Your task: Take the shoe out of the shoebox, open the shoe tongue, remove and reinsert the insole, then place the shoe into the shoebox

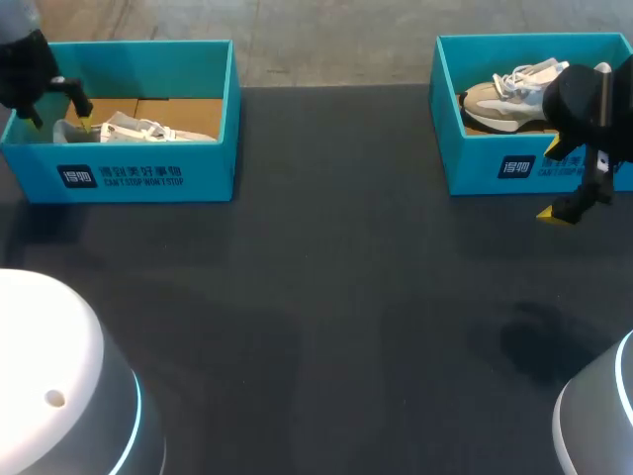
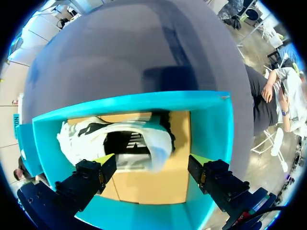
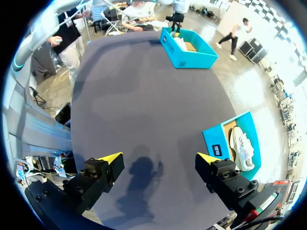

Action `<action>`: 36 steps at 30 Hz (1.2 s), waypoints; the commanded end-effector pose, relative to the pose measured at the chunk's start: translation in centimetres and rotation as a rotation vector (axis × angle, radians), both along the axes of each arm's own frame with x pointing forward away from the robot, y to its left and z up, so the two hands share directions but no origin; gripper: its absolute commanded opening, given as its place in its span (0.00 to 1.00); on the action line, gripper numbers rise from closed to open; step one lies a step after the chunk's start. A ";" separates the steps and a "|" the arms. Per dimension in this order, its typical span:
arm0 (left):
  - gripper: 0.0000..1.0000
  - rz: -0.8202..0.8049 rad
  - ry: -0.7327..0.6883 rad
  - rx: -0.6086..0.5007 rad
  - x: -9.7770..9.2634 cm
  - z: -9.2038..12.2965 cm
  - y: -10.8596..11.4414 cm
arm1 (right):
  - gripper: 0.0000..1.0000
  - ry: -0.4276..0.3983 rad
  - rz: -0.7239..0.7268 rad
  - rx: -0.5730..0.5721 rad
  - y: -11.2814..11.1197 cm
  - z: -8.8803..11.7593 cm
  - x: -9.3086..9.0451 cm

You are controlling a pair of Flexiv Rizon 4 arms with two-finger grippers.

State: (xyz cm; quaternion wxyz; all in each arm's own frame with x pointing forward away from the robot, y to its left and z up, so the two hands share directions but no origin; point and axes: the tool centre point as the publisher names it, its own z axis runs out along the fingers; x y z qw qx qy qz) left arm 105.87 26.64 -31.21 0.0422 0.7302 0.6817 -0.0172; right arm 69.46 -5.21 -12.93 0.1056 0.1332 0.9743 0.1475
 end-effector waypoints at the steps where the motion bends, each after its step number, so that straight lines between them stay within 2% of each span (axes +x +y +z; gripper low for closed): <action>1: 1.00 0.021 -0.028 0.001 -1.1 2.2 0.0 | 1.00 0.004 0.001 -0.002 0.1 -0.1 0.2; 9: 1.00 0.206 -0.059 -0.029 -1.9 5.4 -0.4 | 1.00 0.004 0.001 -0.002 0.1 -0.1 0.2; 13: 1.00 0.322 -0.090 -0.050 -2.4 6.1 -0.4 | 1.00 0.004 0.001 -0.002 0.1 -0.1 0.2; 19: 1.00 0.409 -0.071 -0.056 -2.7 6.7 -0.9 | 1.00 0.004 0.001 -0.002 0.1 -0.1 0.2; 25: 1.00 0.504 -0.035 -0.050 -2.9 7.5 -1.4 | 1.00 -0.004 -0.059 -0.066 -2.7 1.1 3.9; 30: 1.00 0.504 -0.035 -0.050 -2.9 7.5 -1.4 | 1.00 -0.029 -0.105 -0.147 -5.5 2.1 7.6; 36: 1.00 0.504 -0.035 -0.050 -2.9 7.5 -1.4 | 1.00 -0.017 -0.235 -0.168 -8.5 2.7 11.7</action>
